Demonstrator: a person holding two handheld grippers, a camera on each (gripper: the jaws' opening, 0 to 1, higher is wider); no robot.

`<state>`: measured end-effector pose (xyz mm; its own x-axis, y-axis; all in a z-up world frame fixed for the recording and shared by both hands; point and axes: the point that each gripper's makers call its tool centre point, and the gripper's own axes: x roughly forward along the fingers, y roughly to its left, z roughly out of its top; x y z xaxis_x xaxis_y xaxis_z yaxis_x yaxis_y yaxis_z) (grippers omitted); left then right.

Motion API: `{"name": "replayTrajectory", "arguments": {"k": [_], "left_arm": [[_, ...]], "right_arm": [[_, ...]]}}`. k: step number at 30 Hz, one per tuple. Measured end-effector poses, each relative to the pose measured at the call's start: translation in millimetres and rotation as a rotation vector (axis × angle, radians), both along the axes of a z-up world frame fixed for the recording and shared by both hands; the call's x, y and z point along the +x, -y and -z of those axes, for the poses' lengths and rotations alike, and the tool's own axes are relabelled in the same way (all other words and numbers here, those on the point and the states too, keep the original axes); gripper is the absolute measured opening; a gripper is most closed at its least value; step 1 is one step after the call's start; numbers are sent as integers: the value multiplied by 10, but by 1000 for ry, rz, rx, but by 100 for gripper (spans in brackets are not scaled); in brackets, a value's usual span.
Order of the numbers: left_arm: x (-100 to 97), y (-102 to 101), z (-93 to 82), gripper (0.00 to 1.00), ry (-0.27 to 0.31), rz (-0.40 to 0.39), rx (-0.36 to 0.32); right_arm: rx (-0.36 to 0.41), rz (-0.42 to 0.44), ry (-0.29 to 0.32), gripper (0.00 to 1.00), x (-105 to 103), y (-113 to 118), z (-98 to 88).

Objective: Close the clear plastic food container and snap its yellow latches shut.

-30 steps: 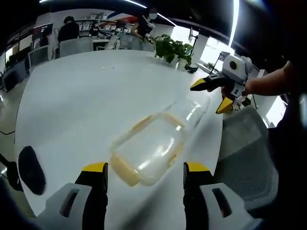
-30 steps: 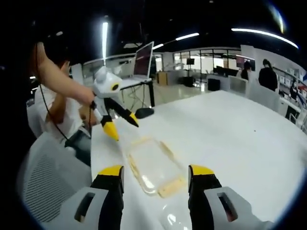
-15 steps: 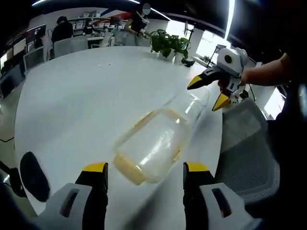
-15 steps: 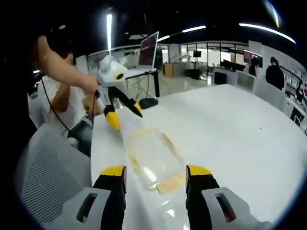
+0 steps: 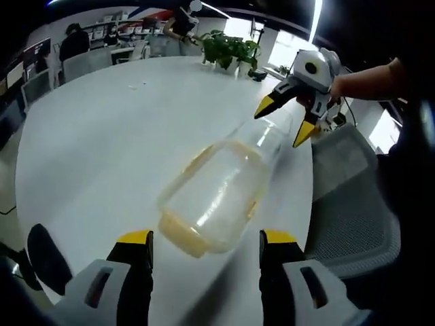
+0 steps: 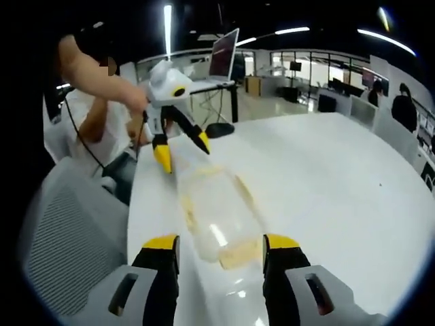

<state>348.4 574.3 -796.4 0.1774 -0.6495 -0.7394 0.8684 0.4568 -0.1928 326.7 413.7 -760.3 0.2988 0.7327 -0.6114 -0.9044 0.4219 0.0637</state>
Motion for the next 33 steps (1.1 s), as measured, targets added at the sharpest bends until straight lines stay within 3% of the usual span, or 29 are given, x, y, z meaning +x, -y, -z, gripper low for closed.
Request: {"name": "replayTrajectory", "arguments": {"k": [17, 20, 22, 23, 33], "left_arm": [[44, -12, 103, 63, 19, 84, 66], [61, -27, 121, 63, 23, 99, 79], [82, -33, 131, 63, 25, 103, 84], [89, -32, 135, 63, 25, 104, 84], [69, -2, 196, 64, 36, 179, 120]], "right_arm": [[-90, -90, -26, 44, 82, -60, 131], [-213, -152, -60, 39, 52, 3, 247], [-169, -145, -21, 39, 135, -97, 174], [-139, -130, -45, 40, 157, -139, 138], [-212, -173, -64, 41, 194, -93, 301]]}}
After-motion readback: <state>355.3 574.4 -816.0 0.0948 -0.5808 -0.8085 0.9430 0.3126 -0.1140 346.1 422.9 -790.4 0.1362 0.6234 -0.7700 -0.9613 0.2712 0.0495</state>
